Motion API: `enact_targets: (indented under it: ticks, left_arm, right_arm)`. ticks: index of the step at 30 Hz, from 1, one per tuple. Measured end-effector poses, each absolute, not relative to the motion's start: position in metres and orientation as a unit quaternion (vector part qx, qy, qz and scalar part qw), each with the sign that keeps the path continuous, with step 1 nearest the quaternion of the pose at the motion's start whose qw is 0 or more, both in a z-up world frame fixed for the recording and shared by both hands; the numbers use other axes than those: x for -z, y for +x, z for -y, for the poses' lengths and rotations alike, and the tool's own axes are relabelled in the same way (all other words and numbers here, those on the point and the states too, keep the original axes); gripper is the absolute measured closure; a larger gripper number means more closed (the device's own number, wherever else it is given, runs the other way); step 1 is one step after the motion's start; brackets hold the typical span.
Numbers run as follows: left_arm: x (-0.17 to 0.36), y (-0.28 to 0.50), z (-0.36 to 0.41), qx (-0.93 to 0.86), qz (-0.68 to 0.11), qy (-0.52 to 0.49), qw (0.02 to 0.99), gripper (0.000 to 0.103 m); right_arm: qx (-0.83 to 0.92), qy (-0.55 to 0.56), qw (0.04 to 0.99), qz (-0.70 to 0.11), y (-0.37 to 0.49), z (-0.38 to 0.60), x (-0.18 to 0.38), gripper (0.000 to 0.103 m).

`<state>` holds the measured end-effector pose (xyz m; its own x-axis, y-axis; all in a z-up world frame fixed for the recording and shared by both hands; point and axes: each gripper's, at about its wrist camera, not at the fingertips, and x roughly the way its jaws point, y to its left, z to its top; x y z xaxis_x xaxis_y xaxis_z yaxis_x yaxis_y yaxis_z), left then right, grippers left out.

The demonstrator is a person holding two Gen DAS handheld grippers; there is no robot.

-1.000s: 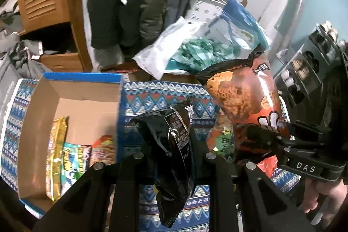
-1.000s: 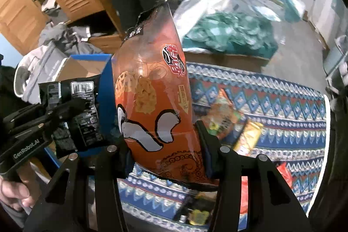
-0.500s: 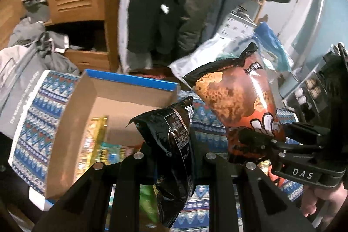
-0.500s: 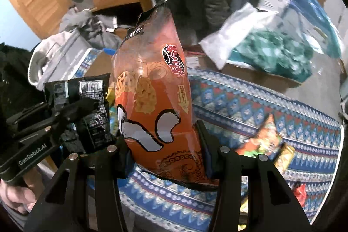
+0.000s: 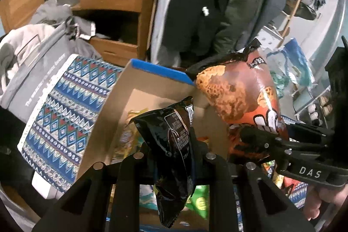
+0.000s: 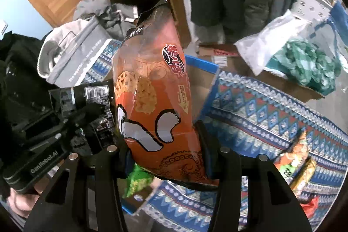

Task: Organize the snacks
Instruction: 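Lift both held bags and carry them over the cardboard box, then open both tools to drop the bags into the box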

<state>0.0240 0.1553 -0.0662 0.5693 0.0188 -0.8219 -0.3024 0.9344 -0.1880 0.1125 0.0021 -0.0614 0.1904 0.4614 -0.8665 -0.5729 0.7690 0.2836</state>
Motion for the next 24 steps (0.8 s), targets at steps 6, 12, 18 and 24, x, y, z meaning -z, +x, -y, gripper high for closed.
enact_targets:
  ticks: [6,12,18,24]
  left_arm:
    - [0.076,0.020,-0.170,-0.108,-0.464,-0.157,0.865,0.082]
    - [0.081,0.020,-0.178,-0.116,-0.476,-0.165,0.856,0.075]
    - [0.074,0.019,-0.175,-0.120,-0.465,-0.160,0.863,0.056]
    - [0.066,0.022,-0.163,-0.110,-0.459,-0.154,0.868,0.050]
  right_arm:
    - [-0.345,-0.066,0.762,-0.545,0.111,-0.025,0.068,0.053]
    - [-0.343,-0.073,0.765,-0.540,0.108,-0.032,0.067,0.050]
    - [-0.334,-0.071,0.776,-0.530,0.107,-0.023,0.060,0.037]
    - [-0.321,-0.066,0.783,-0.529,0.109,-0.008,0.056,0.037]
